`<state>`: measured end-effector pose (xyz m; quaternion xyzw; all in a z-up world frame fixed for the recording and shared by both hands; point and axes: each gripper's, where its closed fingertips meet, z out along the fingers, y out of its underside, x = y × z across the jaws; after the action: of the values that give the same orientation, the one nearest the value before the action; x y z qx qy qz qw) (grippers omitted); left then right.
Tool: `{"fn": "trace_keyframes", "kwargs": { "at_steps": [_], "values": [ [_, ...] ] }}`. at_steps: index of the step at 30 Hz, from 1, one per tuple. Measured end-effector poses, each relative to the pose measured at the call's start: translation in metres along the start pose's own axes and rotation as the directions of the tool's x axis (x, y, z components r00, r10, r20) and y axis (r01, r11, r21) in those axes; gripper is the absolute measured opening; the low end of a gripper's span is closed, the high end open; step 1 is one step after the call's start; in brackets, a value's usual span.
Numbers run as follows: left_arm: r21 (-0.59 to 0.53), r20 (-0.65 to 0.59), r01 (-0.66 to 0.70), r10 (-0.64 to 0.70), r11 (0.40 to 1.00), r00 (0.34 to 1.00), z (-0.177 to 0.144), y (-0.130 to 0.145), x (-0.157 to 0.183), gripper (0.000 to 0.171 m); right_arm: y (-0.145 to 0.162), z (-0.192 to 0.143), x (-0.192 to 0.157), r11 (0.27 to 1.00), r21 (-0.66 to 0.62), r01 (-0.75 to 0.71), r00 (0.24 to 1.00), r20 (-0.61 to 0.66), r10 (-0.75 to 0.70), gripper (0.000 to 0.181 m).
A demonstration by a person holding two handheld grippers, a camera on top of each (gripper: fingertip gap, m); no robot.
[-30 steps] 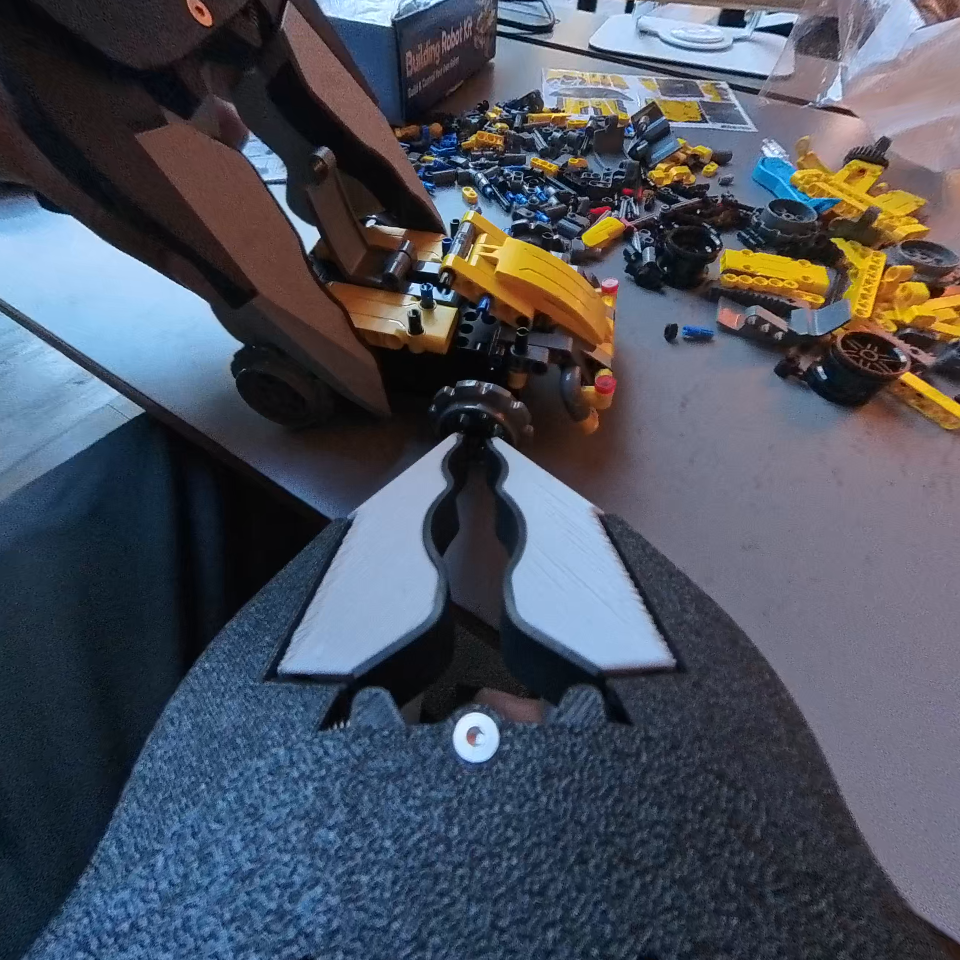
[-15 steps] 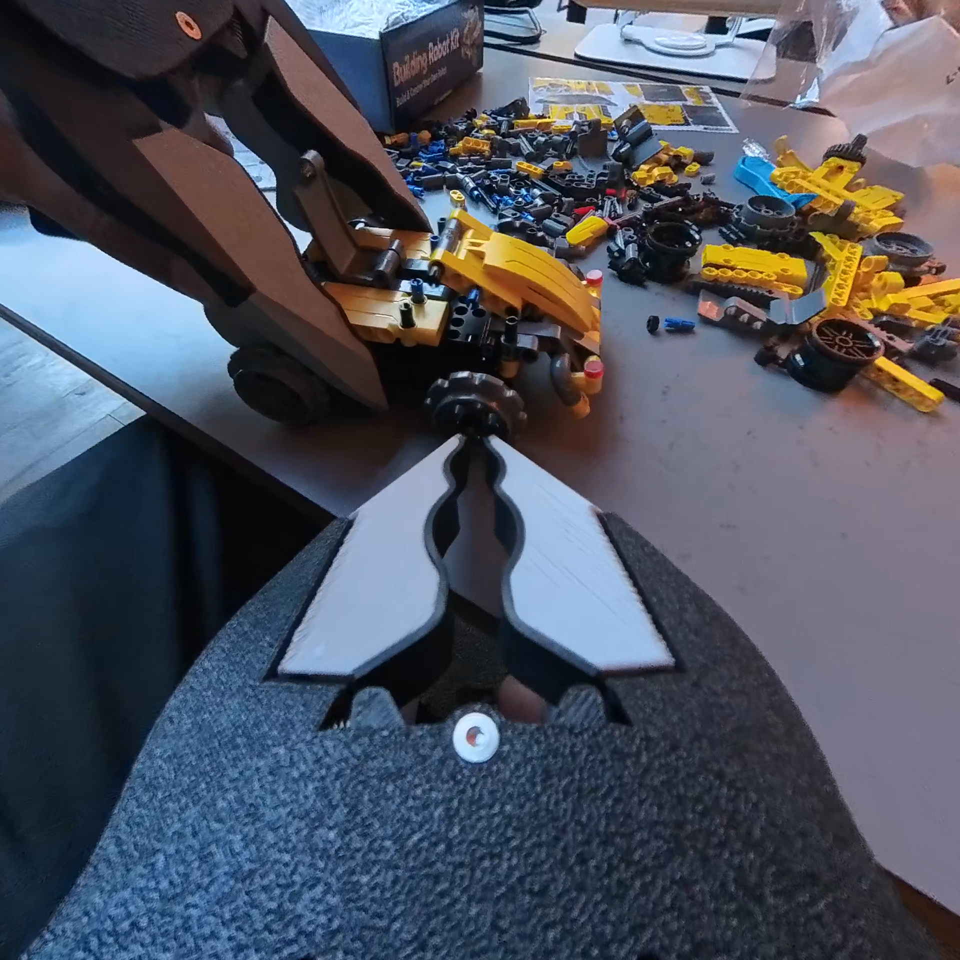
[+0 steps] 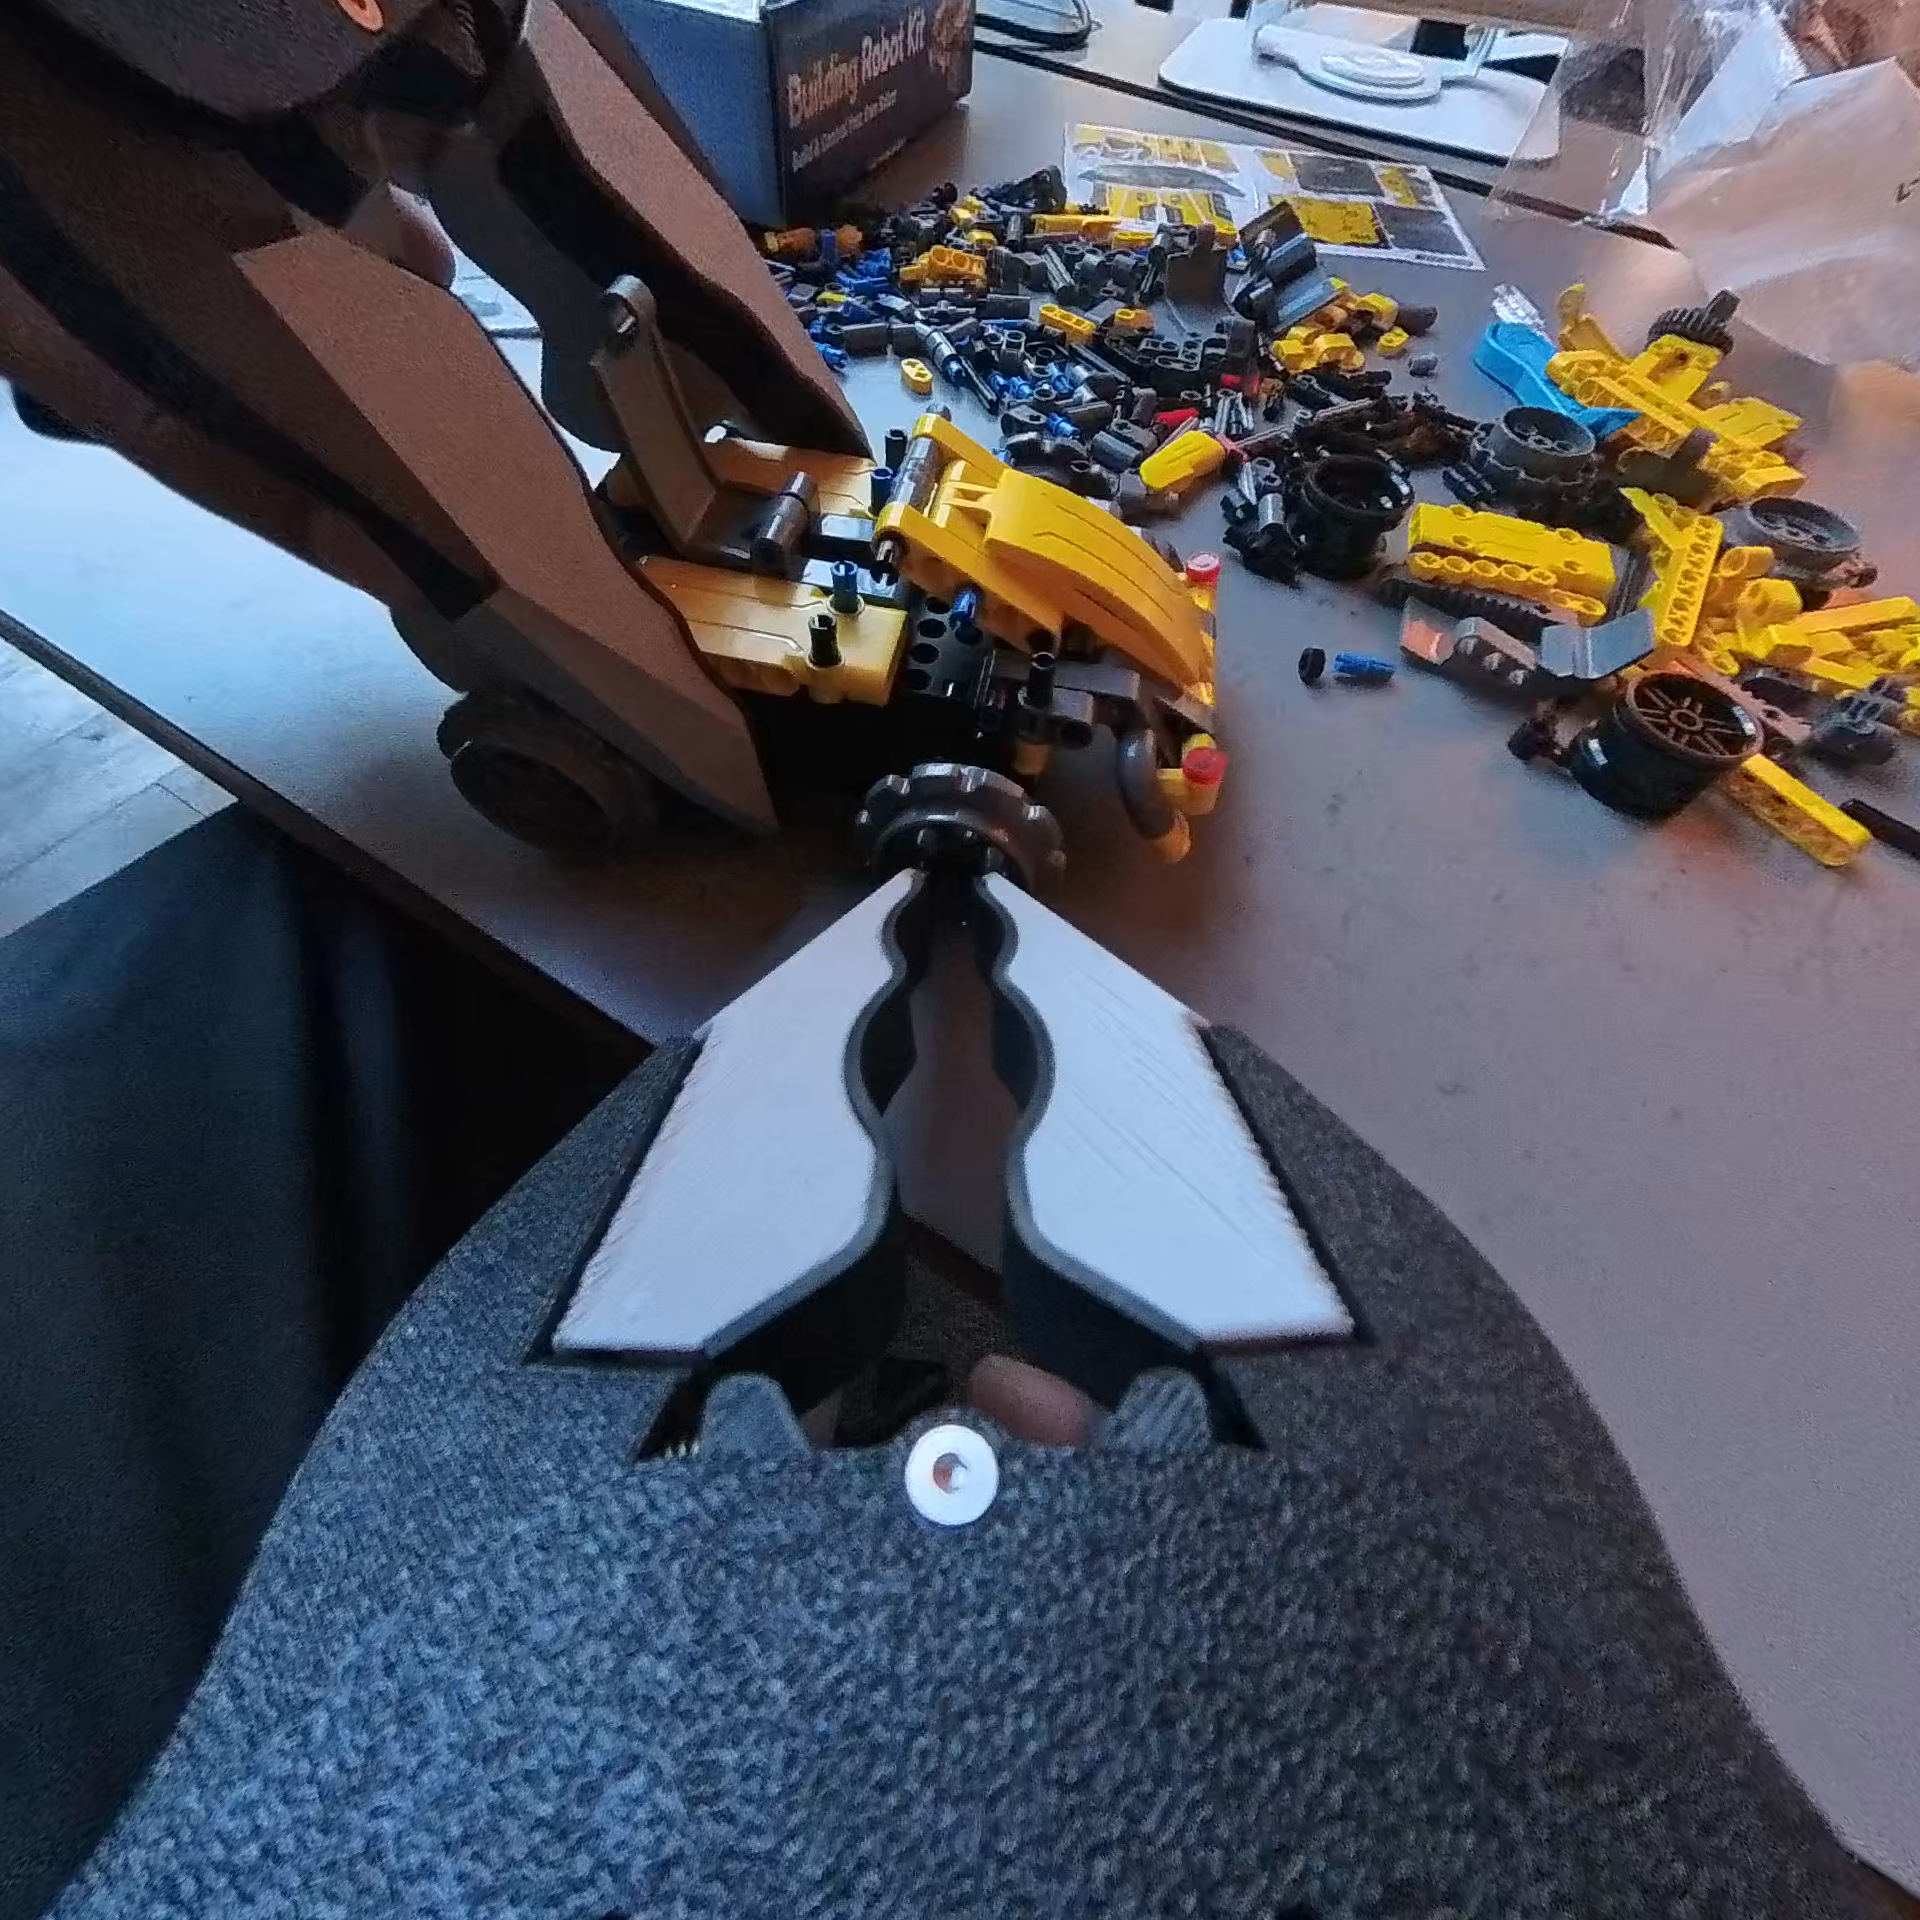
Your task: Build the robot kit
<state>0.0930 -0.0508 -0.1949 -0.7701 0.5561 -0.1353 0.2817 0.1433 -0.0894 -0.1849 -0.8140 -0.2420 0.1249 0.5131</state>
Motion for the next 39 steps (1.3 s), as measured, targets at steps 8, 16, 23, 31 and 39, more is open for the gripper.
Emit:
{"fn": "trace_keyframes", "kwargs": {
  "at_steps": [8,16,23,31,39],
  "values": [
    [0.025,0.025,0.039,-0.039,0.999,0.999,-0.005,0.004,-0.004,0.092,-0.003,-0.016,0.003,0.997,0.076,-0.015,0.999,0.041,0.012,0.019],
    [0.014,0.062,0.045,-0.046,0.999,0.997,-0.017,0.015,-0.008,0.091,-0.013,-0.043,0.042,0.979,0.191,-0.069,0.997,-0.015,0.073,0.02],
    [0.003,0.115,0.134,-0.134,0.991,0.984,-0.019,0.025,-0.013,0.094,-0.013,-0.033,0.067,0.994,0.097,-0.041,0.998,-0.036,0.045,0.024],
    [0.28,0.175,0.164,-0.219,0.946,0.96,-0.056,0.005,-0.02,0.091,-0.019,0.033,0.08,0.984,-0.152,0.092,0.988,0.137,-0.071,0.021],
    [0.445,0.018,0.333,-0.38,0.831,0.925,-0.086,0.018,-0.019,0.089,-0.023,0.074,0.09,0.958,-0.233,0.167,0.978,0.164,-0.13,0.021]
  ]
}}
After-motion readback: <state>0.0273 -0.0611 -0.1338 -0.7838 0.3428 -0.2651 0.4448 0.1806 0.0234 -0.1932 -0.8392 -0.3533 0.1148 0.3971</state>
